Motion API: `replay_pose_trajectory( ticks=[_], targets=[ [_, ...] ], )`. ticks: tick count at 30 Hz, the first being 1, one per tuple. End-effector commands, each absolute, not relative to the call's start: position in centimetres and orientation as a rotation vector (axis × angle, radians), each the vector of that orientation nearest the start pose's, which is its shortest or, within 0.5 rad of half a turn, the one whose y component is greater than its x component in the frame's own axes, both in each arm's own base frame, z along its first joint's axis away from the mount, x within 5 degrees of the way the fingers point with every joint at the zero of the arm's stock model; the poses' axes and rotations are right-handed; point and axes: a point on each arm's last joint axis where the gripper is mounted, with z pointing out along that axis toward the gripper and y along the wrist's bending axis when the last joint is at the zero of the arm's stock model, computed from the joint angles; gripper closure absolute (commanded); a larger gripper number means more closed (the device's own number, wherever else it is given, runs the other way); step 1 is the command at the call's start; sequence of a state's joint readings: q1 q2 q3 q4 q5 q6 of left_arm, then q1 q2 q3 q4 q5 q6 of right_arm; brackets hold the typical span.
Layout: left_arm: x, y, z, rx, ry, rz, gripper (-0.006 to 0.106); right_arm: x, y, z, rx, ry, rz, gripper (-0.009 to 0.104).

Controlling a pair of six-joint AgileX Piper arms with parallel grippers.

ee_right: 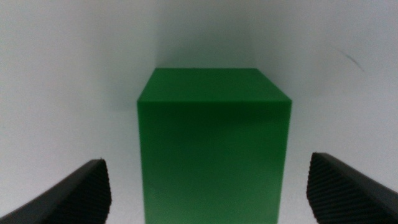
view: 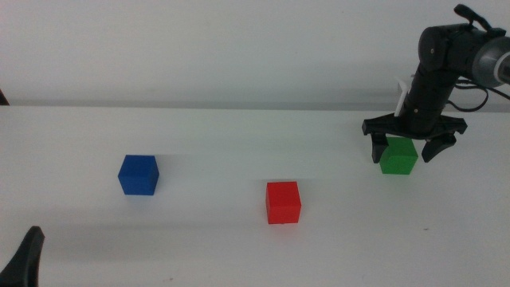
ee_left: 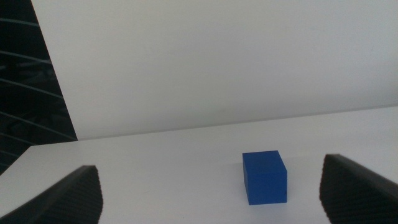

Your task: Stack red cubes first, then green, then blue cubes in a specific spot.

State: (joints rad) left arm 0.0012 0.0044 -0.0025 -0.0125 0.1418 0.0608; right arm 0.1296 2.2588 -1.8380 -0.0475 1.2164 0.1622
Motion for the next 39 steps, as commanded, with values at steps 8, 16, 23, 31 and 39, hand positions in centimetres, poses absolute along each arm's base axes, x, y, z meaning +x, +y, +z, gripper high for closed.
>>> replay_pose_trajectory(
  ticks=[8,16,23,31,39],
  targets=[
    [5.5,0.0,19.1,0.036,1.610,0.030,0.007,45.7,5.2,15.2,-0.010,3.100,-0.124,0.023],
    [5.5,0.0,19.1,0.036,1.610,0.030,0.007,46.4,5.3,14.3,0.008,3.044,-0.114,0.047],
    [5.5,0.0,19.1,0.036,1.610,0.030,0.007,45.0,8.3,19.9,0.054,2.959,-0.084,0.082],
    [5.5,0.0,19.1,0.036,1.610,0.030,0.007,38.8,20.5,24.3,-0.050,2.921,-0.096,0.082],
    [5.5,0.0,19.1,0.036,1.610,0.030,0.007,35.2,26.6,23.9,-0.109,2.902,-0.040,0.082]
  ],
)
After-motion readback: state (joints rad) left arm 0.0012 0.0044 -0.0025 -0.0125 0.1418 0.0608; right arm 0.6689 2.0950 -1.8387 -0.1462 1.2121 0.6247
